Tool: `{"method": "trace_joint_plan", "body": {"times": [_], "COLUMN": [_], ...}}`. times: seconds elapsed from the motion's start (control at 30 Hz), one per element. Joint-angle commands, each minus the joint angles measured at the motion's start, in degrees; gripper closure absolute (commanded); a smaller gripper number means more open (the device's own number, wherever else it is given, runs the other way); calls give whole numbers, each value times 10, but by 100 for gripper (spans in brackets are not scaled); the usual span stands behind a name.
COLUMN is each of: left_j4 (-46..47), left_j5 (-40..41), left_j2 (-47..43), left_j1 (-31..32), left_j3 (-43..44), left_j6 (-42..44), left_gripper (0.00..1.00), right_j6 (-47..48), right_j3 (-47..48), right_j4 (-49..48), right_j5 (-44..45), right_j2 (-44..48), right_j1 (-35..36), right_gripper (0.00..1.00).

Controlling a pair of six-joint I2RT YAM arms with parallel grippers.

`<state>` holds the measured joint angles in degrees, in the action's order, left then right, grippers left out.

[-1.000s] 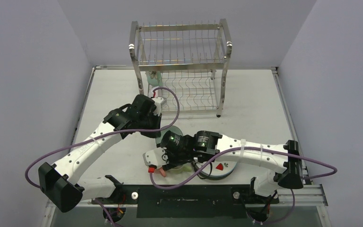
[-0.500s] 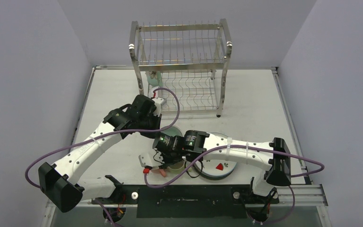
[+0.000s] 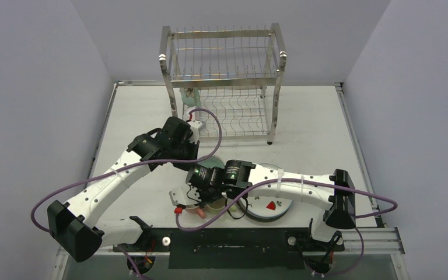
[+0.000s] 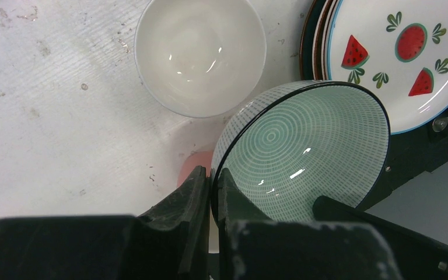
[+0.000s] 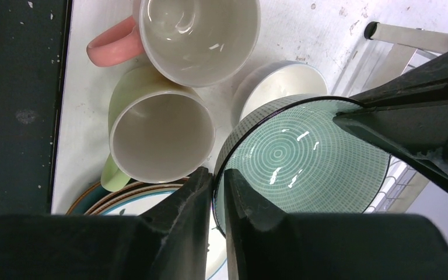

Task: Load the mixed dishes into the dish rack
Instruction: Pick up the bowl from the center of the board.

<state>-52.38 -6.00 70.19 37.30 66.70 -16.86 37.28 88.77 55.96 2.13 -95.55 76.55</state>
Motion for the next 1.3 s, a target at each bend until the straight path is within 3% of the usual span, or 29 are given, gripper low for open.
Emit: {"method": "trace_joint_plan", "body": {"times": [0.0, 0.1, 0.23, 0.33, 0.43, 0.67, 0.93, 1.17, 1.23, 1.27], "left_j4": [13, 11, 10, 9, 8, 7, 15, 20, 22, 24], "left_j5": [-29, -30, -29, -29, -27, -23, 13, 120, 155, 172], "left_j2": [-11, -11, -11, -10, -9, -11, -28, -63, -78, -84], "left_j1": [0, 1, 0, 1, 0, 0, -1, -5, -6, -7], "left_j3": [40, 43, 45, 46, 46, 46, 47, 67, 71, 72], "left_j6": [10, 10, 10, 10, 11, 11, 9, 9, 11, 11], "left_gripper": [100, 100, 100, 100, 100, 100, 50, 22, 6, 3], "right_j6": [-2, -4, -6, -7, -7, -10, -26, -59, -71, -78], "right_j3": [23, 22, 18, 17, 18, 10, -5, -50, -65, -74], "right_j4": [0, -2, -6, -7, -8, -17, -30, -75, -93, -107], "right_j5": [14, 12, 9, 9, 9, 8, 5, -56, -80, -95], "right_j2": [-6, -7, -7, -7, -5, 7, 25, 62, 76, 82], "right_j1": [3, 3, 3, 3, 3, 3, -12, -53, -71, -80], "right_gripper": [81, 75, 75, 83, 100, 100, 100, 100, 100, 100]}}
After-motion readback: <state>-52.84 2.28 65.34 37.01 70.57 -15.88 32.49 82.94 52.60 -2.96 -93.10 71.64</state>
